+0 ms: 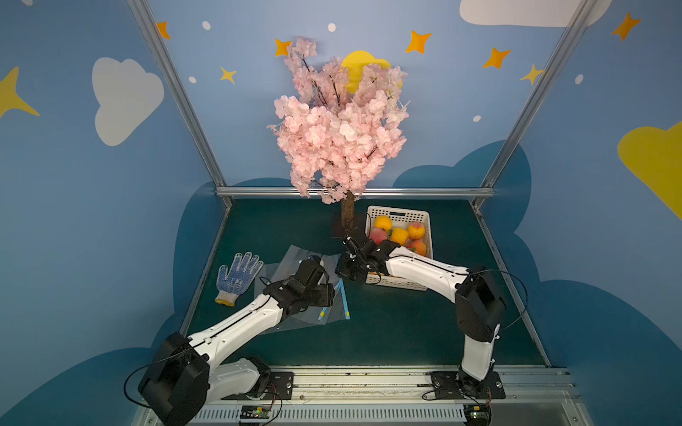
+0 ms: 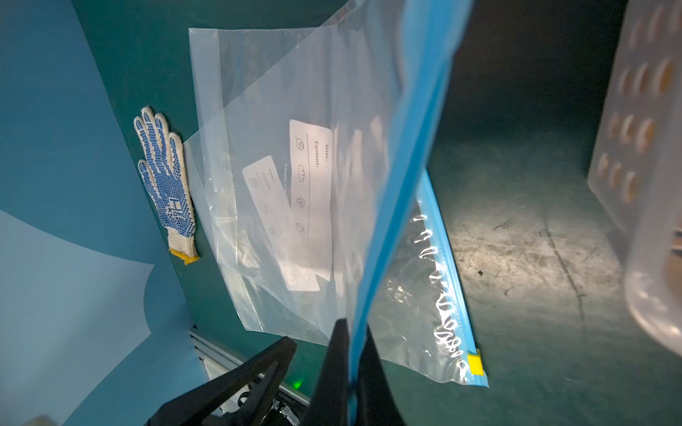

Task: Place the peach in a zip-top bag and seal the zipper
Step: Open the zipper food storage bag.

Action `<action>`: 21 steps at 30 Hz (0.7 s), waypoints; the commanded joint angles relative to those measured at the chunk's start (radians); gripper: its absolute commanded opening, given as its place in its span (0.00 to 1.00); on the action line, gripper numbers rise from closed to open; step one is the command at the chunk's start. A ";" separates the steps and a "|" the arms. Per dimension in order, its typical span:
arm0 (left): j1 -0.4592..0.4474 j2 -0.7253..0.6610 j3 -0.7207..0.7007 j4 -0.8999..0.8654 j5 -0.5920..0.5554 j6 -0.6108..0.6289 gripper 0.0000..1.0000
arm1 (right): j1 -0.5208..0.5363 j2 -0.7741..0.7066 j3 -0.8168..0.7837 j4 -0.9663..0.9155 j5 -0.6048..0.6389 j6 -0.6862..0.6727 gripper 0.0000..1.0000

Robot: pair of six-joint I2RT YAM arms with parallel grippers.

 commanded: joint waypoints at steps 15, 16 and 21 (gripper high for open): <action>-0.002 0.029 -0.046 0.138 0.139 0.062 0.36 | -0.009 -0.035 -0.012 0.016 -0.057 0.045 0.00; -0.003 0.029 -0.049 0.140 0.140 0.063 0.32 | -0.010 -0.037 -0.014 0.018 -0.059 0.045 0.00; -0.003 0.024 -0.047 0.132 0.126 0.069 0.06 | -0.026 -0.066 -0.025 0.017 -0.057 -0.007 0.26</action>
